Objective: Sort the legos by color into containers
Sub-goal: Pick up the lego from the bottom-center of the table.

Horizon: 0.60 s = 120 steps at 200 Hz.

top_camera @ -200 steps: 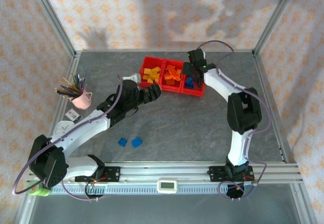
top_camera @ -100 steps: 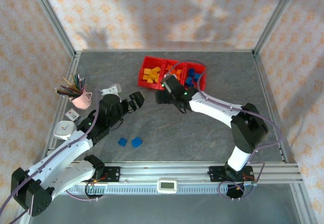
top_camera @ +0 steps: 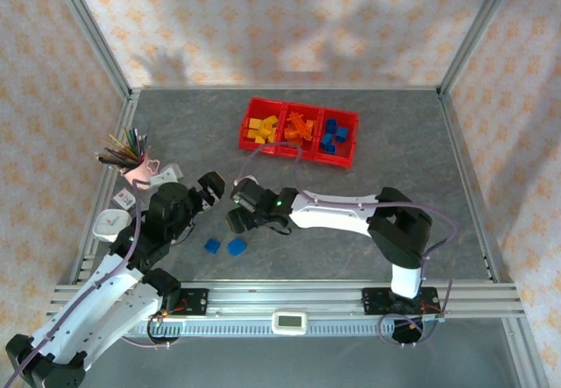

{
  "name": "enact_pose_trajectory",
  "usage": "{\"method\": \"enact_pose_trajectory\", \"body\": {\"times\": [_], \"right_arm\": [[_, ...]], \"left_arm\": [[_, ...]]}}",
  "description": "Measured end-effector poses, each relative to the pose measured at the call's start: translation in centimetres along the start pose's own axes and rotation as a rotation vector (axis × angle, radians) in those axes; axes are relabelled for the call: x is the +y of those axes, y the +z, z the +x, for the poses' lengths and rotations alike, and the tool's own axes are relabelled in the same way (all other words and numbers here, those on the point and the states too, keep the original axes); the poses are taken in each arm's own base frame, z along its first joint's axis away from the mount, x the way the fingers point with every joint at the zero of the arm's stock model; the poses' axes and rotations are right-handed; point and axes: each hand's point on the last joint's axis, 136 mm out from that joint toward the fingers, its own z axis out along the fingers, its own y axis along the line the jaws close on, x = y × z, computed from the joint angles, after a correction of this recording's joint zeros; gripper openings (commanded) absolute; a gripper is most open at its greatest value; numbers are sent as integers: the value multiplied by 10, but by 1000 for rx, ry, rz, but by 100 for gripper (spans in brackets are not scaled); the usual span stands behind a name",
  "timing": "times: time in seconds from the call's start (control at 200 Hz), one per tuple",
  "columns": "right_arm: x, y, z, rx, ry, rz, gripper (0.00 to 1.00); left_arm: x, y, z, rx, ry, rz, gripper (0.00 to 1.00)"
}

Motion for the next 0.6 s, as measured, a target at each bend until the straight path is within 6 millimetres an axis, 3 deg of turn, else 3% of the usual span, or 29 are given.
{"method": "enact_pose_trajectory", "body": {"times": [0.315, 0.601], "right_arm": [[43, 14, 44, 71, -85, -33, 89], [45, 32, 58, 90, -90, -12, 78]], "left_arm": [[17, -10, 3, 2, -27, -43, 99], [20, -12, 3, -2, -40, -53, 99]]}}
